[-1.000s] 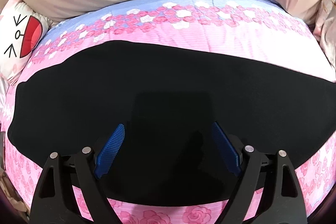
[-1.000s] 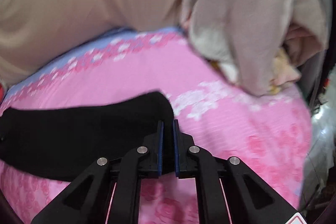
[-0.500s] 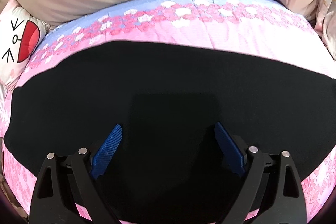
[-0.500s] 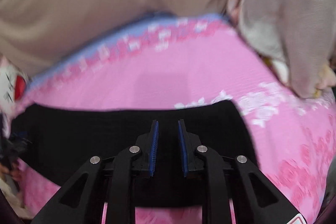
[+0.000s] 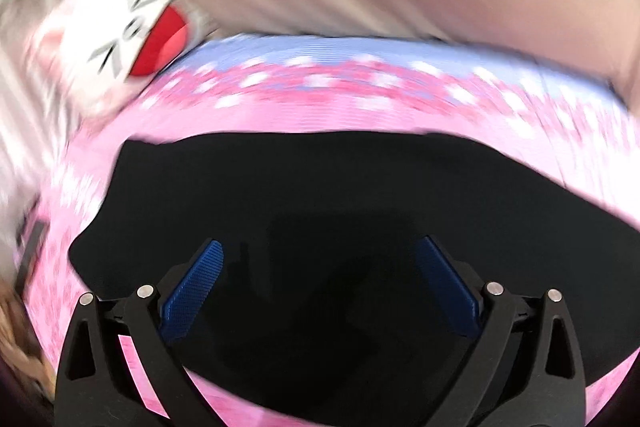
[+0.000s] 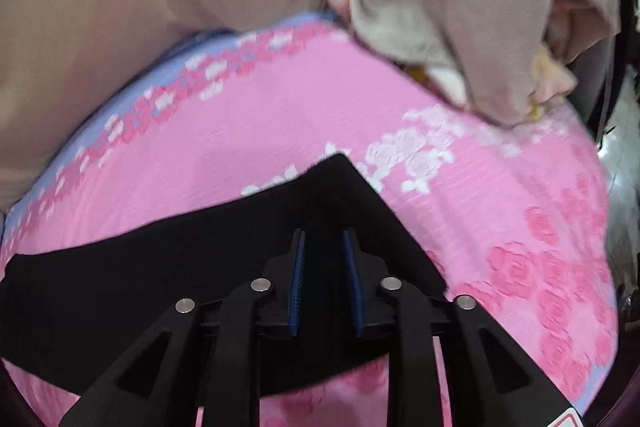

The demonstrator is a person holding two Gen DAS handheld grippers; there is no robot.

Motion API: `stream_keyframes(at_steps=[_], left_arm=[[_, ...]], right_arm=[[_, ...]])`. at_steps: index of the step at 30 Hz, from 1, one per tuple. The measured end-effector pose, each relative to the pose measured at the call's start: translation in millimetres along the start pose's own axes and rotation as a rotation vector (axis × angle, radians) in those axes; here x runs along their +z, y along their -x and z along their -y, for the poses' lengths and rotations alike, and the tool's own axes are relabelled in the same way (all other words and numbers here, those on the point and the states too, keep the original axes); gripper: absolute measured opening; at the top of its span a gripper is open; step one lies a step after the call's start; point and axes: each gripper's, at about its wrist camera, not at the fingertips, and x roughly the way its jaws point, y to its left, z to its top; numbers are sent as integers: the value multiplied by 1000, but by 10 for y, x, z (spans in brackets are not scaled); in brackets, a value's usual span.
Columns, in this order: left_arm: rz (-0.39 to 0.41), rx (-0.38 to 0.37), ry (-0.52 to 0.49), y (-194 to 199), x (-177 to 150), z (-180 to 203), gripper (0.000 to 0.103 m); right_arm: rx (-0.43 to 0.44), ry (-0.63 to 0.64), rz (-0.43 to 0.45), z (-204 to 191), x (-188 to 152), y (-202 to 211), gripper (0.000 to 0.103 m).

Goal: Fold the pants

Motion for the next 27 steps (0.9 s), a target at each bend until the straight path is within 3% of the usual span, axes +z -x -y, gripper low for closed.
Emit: stream_keyframes(at_steps=[3,5,9,13,16,20,22,27], left_arm=[[-10,39,204,-23,7,-840,96],[-26,135,318,-92,-71,-1372,96],[-95,168,395,-316,-224,-1776,96],[-157,194,327,-517,-306,-1616,96],[-98,158,343,-325,-270,-1512,96],[3,57,264,60,-90,-1029,96],[33,-9,171,201,-29,-600,96],[6,-156,-37,321,-151,463,96]], right_arm=[[5,65,83,-277,-166,359,33],[42,87,87,-453,-261,478,42],[40,158,54,-841,-363,404,42],[20,118,41,-786,-353,300,42],[-78,2,61,-243,-294,383,43],[-124,-57,65,266,-253,454,57],[-100,-85,42,430,-226,374,64],[59,-123,-45,564,-230,15,65]])
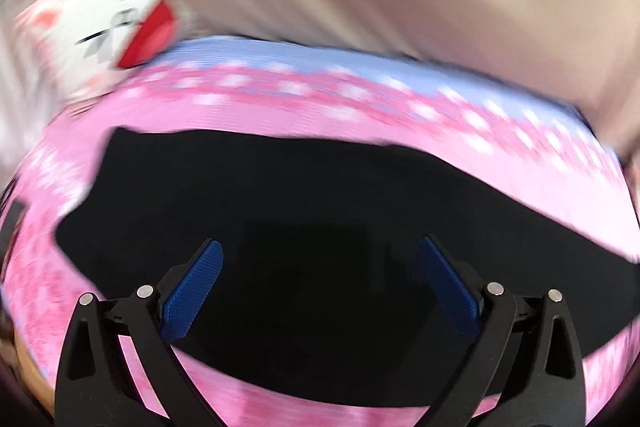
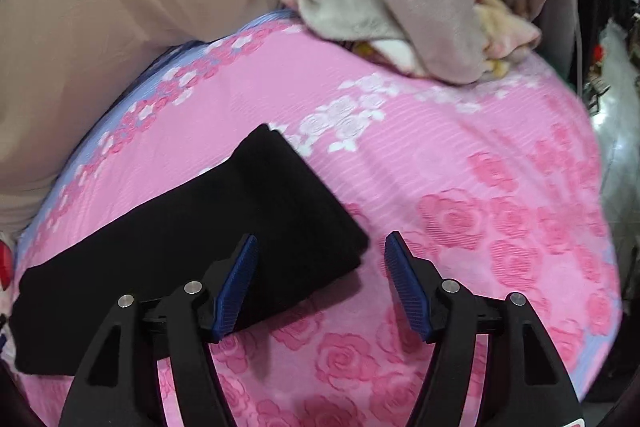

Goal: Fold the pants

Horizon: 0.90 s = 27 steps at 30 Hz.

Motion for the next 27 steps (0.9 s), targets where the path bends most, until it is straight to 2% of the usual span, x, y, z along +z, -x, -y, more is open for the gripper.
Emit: stream_keyframes(at_steps=[3,4,5,6,8,10,11,13,18,21,24,27], left_arm=[[-47,-46,-85,-84,-89,453,96],[-61,-60,-106,-105,-126,556,96],[-71,-71,-122,-119,-144,627,96],[-85,-86,-144,-143,-178,735,96],[-101,-104,-164,-169,-223,849,96],[-110,-115,-182,-161,-269,931,96],[-111,-121,-185,-165,-274,935,96],[-119,-128,-181,-188,-286,898,96],[-103,-155,-110,-156,-272,580,96],[-80,-147,-87,-103,-244,375,96],[-53,-125,-53,-46,-229,65,96],[-48,-103,-13,-59,-236,-286,96]], right_arm=[[6,36,19,-47,1,-82,64],[29,30,23,-43,11,-90,47],[67,14,10,-21,25,-116,19],[153,-27,-8,19,35,-155,18],[182,-65,-9,36,59,-158,17],[304,-129,4,4,85,-64,17],[382,-145,20,-81,106,33,17],[453,-102,55,-377,151,246,17],[611,135,79,-1594,118,682,17],[701,305,41,-2470,-77,761,17],[740,435,-15,-3160,-362,686,17],[742,520,-80,-3642,-651,525,17]])
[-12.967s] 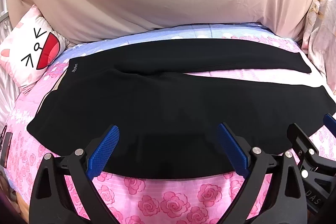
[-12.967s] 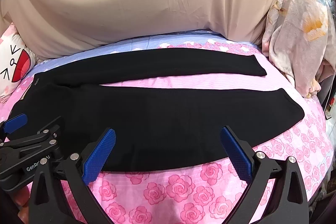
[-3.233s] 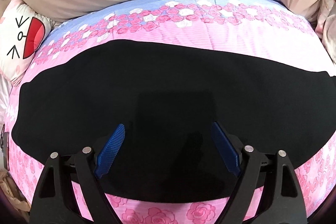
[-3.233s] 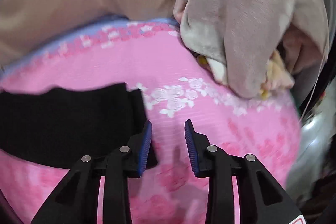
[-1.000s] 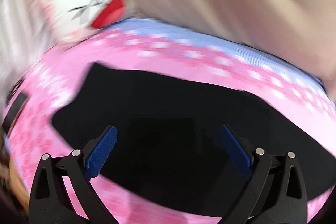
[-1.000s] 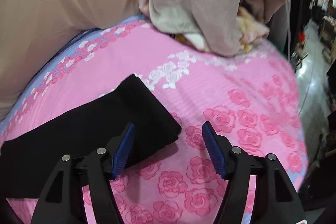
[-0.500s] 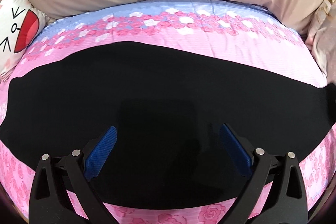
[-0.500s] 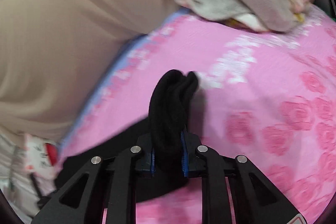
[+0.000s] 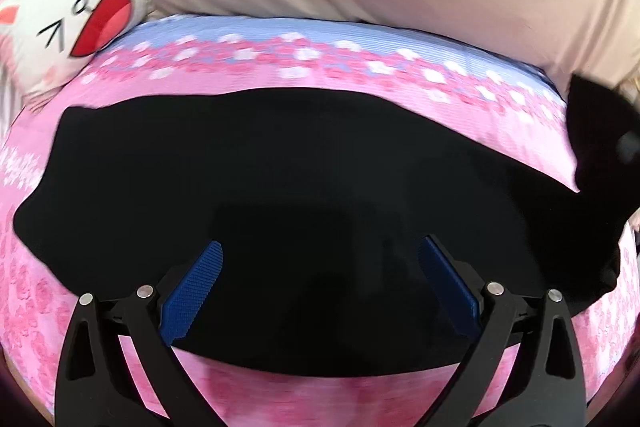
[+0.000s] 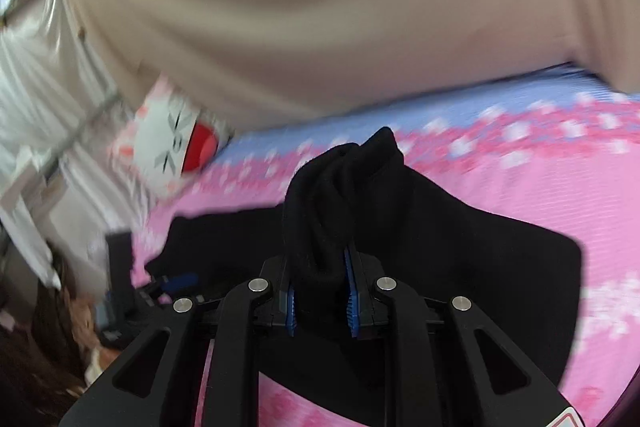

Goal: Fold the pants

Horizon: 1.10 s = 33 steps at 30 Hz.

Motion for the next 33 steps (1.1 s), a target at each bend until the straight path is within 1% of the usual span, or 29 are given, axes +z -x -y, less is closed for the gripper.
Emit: stream_keyframes(at_steps=[3,6,8,10,13,14,15,16,17,18,19,20,22,23,24,25,26,27,28,29,30,31,33], left_arm=[[1,20,27,1,-22,-232,96],[-3,30,62,-26,-54,-482,96],[-6,30,77,-47,-71,-581,96],[-8,28,88,-73,-78,-659,96],[-20,23,91,-141,-103,-691,96],[-28,26,88,-174,-111,-685,96],[-33,34,82,-199,-111,-679,96],[-28,44,72,-182,-111,-667,96],[-16,46,74,-147,-99,-683,96],[2,39,83,-100,-72,-725,96],[16,34,92,-70,-45,-761,96],[27,33,104,-54,-10,-804,97],[28,52,142,-111,75,-927,97],[15,72,159,-169,98,-977,97],[-1,94,171,-233,108,-1029,97],[-27,129,179,-307,94,-1082,97],[-29,146,171,-327,68,-1104,97],[-19,155,148,-305,43,-1087,97],[-18,169,133,-293,24,-1070,97],[-17,183,121,-291,2,-1057,97],[-17,195,108,-299,-23,-1043,97],[-12,201,101,-294,-37,-1037,98],[-10,200,97,-286,-46,-1053,98]], right_arm=[[-7,44,-109,-237,-158,-533,17],[-36,62,-194,-299,-369,-861,18],[-50,65,-230,-339,-499,-945,18],[-65,78,-247,-347,-590,-1006,19],[-82,175,-253,-457,-666,-1072,26],[-78,202,-256,-483,-681,-1063,34],[-74,217,-266,-510,-679,-1061,38],[-68,241,-287,-589,-651,-991,42],[-42,272,-298,-683,-588,-886,42],[0,304,-285,-779,-479,-764,42],[29,322,-270,-836,-386,-687,47],[73,326,-256,-886,-215,-616,51],[162,263,-277,-870,121,-701,51],[206,211,-308,-813,304,-866,51],[225,170,-349,-735,457,-1106,48],[214,144,-374,-677,538,-1300,44],[183,108,-405,-581,615,-1565,31],[164,71,-445,-496,663,-1806,25],[163,32,-499,-416,686,-2081,23],[165,12,-536,-360,692,-2309,23],[160,5,-562,-330,686,-2440,23],[160,-13,-605,-289,659,-2614,26],[197,-47,-659,-268,604,-2812,27]])
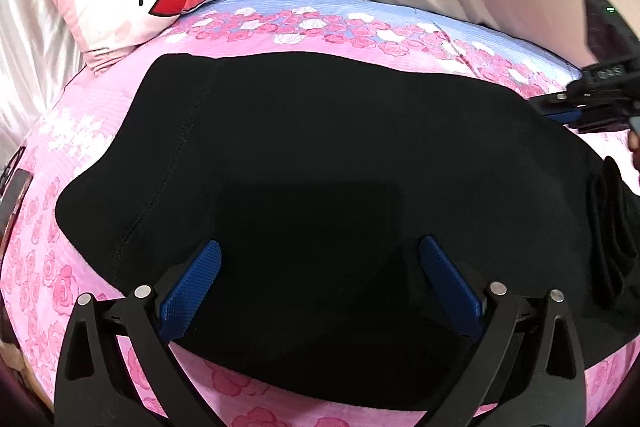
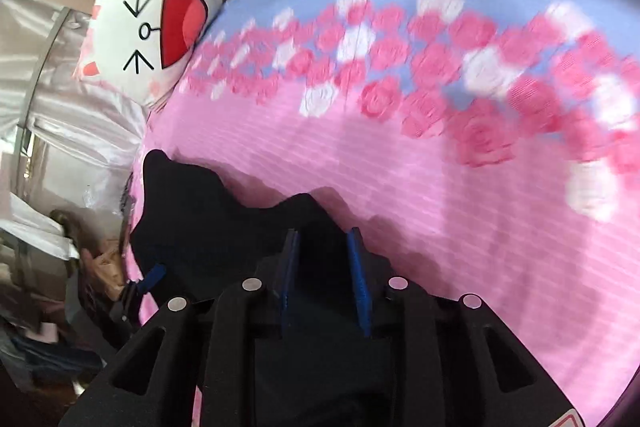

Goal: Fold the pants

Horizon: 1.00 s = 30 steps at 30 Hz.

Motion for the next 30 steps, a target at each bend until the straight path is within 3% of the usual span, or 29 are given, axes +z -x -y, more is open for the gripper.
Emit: stream_keyframes(at_steps=[3,6,8,14,16,18,19,21,23,25,26,27,28,30], left_arm=[[-3,-11,10,-13,-3,-20,98],[2,-6,2,-14,-15,9,98],[3,-10,4,-17,-17,12,98],[15,-2,6,-24,-32,33,98],[22,19,8,-38,-26,58,98],[24,21,8,-35,-19,61,98],[27,6,16,-8,-23,32,98],[31,-19,38,61,-49,-45,98],[48,-44,70,160,-103,-145,98],[49,-43,77,172,-123,-164,98],[45,-33,77,151,-119,-152,98],[39,-23,77,137,-114,-146,98],[38,-12,74,154,-103,-142,98],[89,11,92,331,-92,-242,98]], right_arm=[[71,17,-23,-62,-16,-70,27],[89,24,-25,-98,59,-110,26],[49,41,-2,-137,94,-161,10],[-69,72,181,-139,208,23,0],[-182,62,171,-15,271,-129,0],[-142,28,187,49,273,-53,0],[-136,22,244,9,227,110,0],[-118,120,313,-282,29,431,1],[-84,209,275,-559,-173,466,1],[-82,279,195,-766,-329,248,0],[-114,297,154,-811,-347,62,0],[-200,302,130,-776,-304,-178,0],[-241,297,139,-691,-232,-307,0],[-204,230,173,-543,-108,-325,0]])
